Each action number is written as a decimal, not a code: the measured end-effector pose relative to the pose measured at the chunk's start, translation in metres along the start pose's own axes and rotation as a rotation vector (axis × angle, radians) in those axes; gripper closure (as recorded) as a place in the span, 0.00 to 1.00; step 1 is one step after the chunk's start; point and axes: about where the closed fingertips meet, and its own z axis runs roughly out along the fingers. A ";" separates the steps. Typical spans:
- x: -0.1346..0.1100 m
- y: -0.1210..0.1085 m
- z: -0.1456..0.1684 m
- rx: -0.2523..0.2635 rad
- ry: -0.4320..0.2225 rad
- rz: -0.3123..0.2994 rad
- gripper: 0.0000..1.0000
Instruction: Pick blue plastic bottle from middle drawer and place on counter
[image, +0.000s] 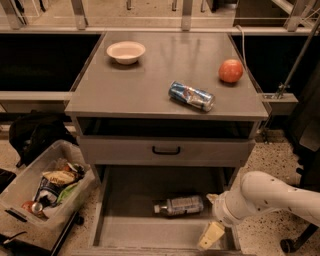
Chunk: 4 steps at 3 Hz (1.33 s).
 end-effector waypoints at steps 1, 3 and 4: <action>-0.017 -0.018 0.005 0.037 -0.025 -0.051 0.00; -0.032 -0.032 0.010 0.067 -0.046 -0.092 0.00; -0.040 -0.040 0.040 0.029 -0.062 -0.121 0.00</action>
Offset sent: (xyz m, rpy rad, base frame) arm 0.0530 0.0199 0.0061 0.0089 -0.1450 0.0480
